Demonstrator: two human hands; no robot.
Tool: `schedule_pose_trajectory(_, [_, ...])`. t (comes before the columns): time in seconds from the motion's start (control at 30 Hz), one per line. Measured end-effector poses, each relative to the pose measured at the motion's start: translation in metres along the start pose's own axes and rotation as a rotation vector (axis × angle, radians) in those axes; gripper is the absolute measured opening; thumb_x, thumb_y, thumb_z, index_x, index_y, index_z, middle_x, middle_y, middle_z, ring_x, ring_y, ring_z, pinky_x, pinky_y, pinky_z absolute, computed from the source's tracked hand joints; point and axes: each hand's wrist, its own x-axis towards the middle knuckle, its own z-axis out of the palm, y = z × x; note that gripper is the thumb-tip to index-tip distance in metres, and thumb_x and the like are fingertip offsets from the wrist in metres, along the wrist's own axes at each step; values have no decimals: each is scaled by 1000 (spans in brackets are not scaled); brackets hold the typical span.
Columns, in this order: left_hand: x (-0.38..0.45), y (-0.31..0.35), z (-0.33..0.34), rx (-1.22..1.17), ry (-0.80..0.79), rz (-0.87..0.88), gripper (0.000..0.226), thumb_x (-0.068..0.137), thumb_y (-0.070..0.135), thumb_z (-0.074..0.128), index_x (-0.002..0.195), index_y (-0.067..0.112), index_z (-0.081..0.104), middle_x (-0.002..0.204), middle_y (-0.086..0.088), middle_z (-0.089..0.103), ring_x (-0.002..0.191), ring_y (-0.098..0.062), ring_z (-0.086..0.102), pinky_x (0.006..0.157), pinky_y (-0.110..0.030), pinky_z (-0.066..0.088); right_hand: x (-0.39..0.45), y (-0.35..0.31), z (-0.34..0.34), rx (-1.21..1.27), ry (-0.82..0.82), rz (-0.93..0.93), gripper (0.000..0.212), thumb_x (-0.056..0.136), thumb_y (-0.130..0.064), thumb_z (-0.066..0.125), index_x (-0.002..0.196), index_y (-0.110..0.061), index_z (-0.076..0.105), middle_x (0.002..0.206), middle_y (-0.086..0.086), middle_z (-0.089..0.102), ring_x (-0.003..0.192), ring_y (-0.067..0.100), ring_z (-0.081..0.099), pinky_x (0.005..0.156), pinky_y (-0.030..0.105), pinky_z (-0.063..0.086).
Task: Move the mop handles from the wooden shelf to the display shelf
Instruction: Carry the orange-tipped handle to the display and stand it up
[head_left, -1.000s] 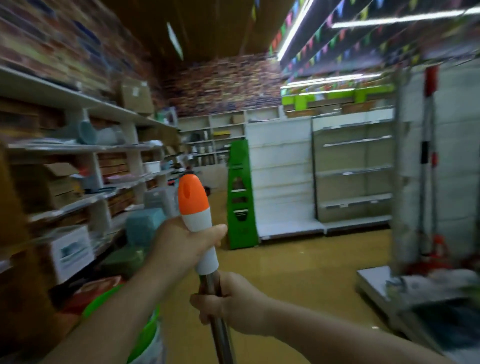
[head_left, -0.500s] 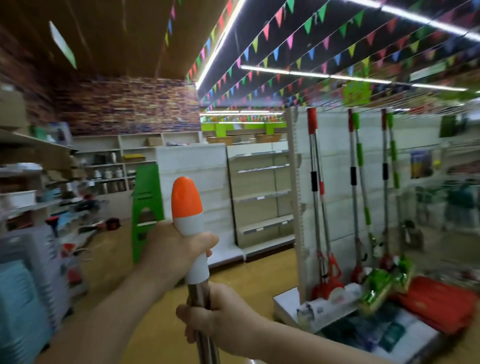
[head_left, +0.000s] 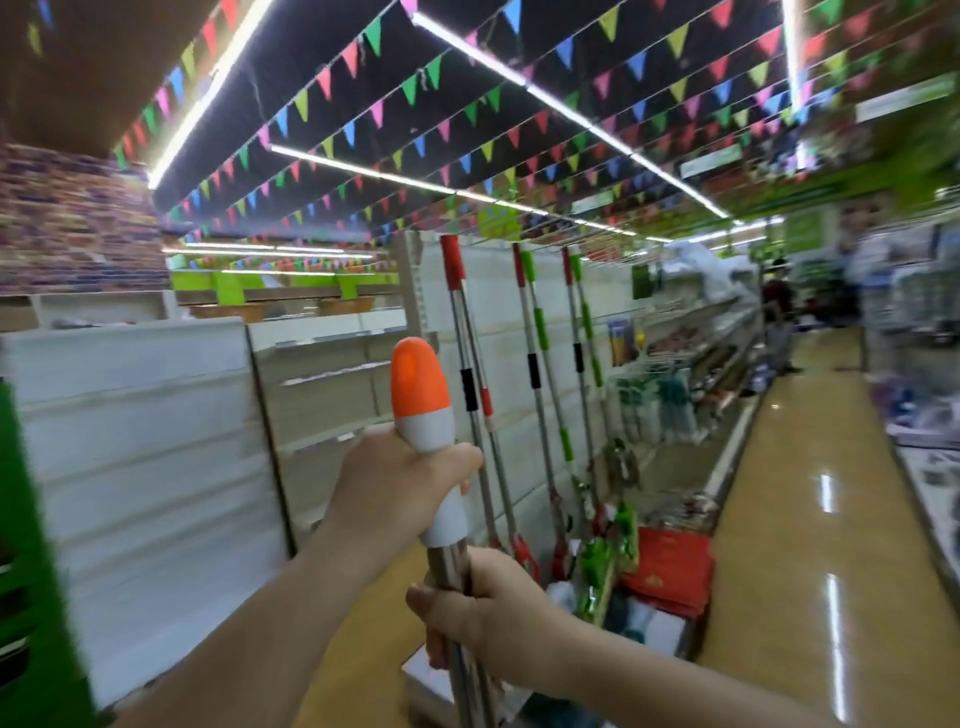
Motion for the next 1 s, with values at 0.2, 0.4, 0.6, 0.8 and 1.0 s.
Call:
schedule_pose_trajectory(0.2, [61, -11, 73, 21, -114, 79, 21, 72, 19, 72, 71, 0, 64, 72, -14, 70, 66, -26, 63, 58, -31, 47, 23, 26, -74, -50, 180, -23, 31, 94, -12, 49, 64, -16, 44, 54, -6, 49, 46, -2, 49, 52, 11, 40])
schedule_pose_trajectory(0.4, [123, -18, 154, 9, -135, 96, 22, 67, 24, 74, 60, 8, 61, 70, -13, 70, 72, -31, 67, 67, -41, 53, 51, 60, -159, -57, 260, -72, 39, 94, -5, 47, 57, -18, 41, 39, -14, 45, 41, -3, 43, 48, 10, 34])
schedule_pose_trajectory(0.6, [182, -19, 220, -28, -156, 103, 19, 74, 18, 71, 70, 1, 64, 69, -11, 68, 62, -21, 61, 60, -30, 47, 82, 81, -240, -91, 343, -56, 35, 93, -9, 49, 60, -16, 40, 39, -12, 47, 42, -4, 44, 49, 10, 35])
schedule_pose_trajectory(0.8, [234, -34, 292, -59, -218, 109, 18, 74, 19, 72, 61, 12, 61, 63, -4, 66, 68, -24, 63, 70, -39, 53, 106, 119, -318, -130, 470, -58, 11, 91, -14, 54, 82, -8, 53, 66, 8, 49, 55, 7, 47, 53, 14, 38])
schedule_pose_trajectory(1.0, [290, -53, 360, -150, -270, 109, 18, 74, 19, 72, 63, 11, 60, 65, -4, 65, 63, -19, 60, 64, -33, 52, 137, 152, -390, -143, 554, 11, 16, 86, -18, 59, 78, -7, 50, 61, 8, 49, 57, 18, 48, 58, 26, 39])
